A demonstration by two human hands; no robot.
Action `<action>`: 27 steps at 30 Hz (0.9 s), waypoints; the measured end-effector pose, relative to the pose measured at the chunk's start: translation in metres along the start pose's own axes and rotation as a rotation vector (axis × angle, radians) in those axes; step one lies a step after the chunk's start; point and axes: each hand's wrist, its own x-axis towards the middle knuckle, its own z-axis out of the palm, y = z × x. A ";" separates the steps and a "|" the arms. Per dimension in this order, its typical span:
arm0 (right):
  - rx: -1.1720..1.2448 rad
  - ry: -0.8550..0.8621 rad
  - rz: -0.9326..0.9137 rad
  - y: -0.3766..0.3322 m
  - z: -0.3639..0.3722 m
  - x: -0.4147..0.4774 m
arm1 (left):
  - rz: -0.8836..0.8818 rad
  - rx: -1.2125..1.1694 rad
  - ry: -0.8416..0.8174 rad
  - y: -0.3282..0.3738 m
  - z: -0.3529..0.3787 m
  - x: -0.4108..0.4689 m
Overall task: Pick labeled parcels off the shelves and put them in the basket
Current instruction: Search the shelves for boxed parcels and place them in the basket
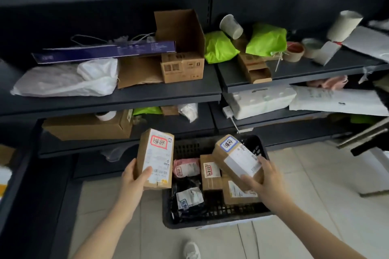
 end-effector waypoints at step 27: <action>-0.294 -0.461 -0.222 0.061 0.335 0.222 | 0.030 0.119 0.051 -0.109 -0.046 0.170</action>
